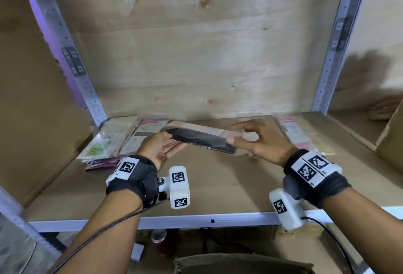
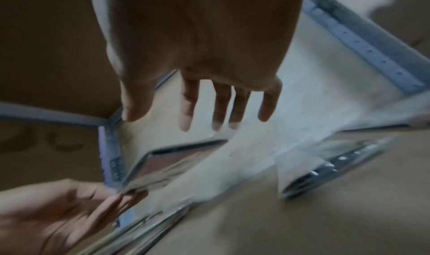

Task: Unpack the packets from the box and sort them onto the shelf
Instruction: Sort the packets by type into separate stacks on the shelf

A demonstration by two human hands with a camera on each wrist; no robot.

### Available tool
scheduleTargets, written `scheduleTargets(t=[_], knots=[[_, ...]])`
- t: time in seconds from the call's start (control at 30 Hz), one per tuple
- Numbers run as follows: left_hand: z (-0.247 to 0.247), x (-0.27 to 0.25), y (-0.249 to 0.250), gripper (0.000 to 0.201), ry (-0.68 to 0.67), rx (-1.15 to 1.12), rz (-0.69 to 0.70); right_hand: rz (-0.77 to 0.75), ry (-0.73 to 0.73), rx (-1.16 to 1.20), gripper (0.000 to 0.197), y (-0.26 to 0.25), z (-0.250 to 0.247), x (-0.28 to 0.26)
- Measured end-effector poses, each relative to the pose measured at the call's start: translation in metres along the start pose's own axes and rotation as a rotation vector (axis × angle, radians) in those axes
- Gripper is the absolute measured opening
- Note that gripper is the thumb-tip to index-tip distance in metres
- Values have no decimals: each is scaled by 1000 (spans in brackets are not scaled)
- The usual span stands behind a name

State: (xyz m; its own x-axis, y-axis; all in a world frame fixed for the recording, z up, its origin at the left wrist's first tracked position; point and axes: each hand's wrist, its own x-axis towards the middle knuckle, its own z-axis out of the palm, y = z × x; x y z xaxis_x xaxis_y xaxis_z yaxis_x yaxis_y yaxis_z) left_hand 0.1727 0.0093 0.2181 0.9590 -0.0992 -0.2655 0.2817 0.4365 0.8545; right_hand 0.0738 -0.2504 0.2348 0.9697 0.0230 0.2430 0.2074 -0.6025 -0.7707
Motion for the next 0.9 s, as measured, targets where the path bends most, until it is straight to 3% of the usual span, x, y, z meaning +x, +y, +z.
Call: scheduleTargets(t=[0.13, 0.23, 0.3, 0.43, 0.57, 0.73, 0.9], knots=[[2, 3, -8, 19, 17, -66, 13, 299, 167, 255, 38, 22, -11, 2], [7, 3, -15, 30, -29, -65, -11, 455, 112, 699, 30, 29, -12, -4], [13, 1, -19, 33, -63, -53, -34, 449, 47, 827, 24, 30, -11, -7], [18, -1, -21, 22, -89, -15, -74, 394, 52, 810, 21, 28, -7, -7], [6, -2, -12, 42, -50, 7, -49, 411, 20, 761, 27, 33, -16, -9], [-4, -6, -14, 43, 24, 509, 26, 408, -64, 731, 39, 36, -25, -12], [-3, -9, -11, 28, 90, 533, 85, 400, -7, 859, 45, 35, -20, -10]])
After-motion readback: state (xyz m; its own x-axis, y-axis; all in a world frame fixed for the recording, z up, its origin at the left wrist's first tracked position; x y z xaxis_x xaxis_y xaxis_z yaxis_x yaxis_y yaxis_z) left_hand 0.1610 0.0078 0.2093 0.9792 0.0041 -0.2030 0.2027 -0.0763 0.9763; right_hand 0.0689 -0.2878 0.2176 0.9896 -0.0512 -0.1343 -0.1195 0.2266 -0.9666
